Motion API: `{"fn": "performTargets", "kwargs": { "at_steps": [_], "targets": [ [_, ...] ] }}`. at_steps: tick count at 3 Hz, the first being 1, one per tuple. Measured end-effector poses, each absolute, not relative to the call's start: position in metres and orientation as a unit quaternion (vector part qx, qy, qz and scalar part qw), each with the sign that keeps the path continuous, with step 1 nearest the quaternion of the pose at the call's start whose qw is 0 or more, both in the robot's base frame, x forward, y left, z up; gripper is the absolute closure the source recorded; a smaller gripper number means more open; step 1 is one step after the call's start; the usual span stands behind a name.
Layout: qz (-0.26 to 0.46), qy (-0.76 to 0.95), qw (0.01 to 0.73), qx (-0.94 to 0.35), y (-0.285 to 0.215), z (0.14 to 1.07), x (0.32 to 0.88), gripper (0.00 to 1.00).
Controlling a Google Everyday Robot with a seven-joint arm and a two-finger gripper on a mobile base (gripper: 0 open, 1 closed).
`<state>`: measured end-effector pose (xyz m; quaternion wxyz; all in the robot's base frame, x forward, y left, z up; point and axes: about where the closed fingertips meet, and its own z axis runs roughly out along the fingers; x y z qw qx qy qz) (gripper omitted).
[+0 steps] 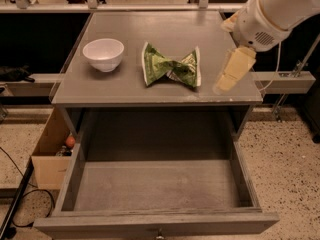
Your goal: Place green jalapeno chip bag into top drawer
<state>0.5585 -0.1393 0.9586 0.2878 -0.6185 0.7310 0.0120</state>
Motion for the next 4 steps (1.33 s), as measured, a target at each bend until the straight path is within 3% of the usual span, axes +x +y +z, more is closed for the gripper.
{"fn": "performTargets", "kwargs": {
  "at_steps": [2, 4],
  "targets": [
    [0.034, 0.725, 0.326, -0.606, -0.109, 0.938, 0.643, 0.0],
    [0.012, 0.734, 0.25, -0.631, -0.069, 0.862, 0.709, 0.0]
  ]
}}
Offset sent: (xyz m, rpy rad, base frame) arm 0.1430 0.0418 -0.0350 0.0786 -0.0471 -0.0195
